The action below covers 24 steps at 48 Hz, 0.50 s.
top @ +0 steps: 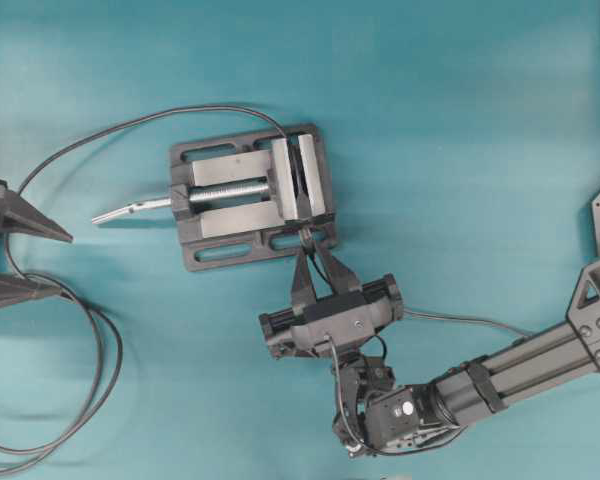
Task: Insert the USB cable into the fixed female connector.
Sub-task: 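Align the silver USB plug with the blue port in the vise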
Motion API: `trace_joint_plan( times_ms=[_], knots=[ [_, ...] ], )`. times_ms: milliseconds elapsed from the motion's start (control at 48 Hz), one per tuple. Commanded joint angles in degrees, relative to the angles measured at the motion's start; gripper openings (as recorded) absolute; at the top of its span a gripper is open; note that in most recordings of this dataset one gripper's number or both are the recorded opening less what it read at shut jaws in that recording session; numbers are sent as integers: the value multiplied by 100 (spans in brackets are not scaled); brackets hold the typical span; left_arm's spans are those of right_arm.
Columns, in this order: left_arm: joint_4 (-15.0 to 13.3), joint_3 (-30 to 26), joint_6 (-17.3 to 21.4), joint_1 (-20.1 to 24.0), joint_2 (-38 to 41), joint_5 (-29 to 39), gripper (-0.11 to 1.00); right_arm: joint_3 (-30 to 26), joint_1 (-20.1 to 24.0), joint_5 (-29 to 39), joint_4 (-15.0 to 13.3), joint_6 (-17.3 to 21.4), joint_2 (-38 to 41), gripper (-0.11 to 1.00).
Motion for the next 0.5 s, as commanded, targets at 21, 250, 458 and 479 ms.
trace_joint_plan(
  times_ms=[21,250,458,479],
  knots=[
    [26,-70,-70,-18,44,-44,99,-176,-35,-114,26,0,-70,19],
    [26,-70,-70,-18,44,-44,99,-264,-35,-158,79,18,26,19],
    [26,-70,-70,-18,44,-44,99,-255,-35,-193,88,18,18,19],
    [26,-70,-70,-26,44,-44,99,-255,-35,-202,97,18,26,19]
  ],
)
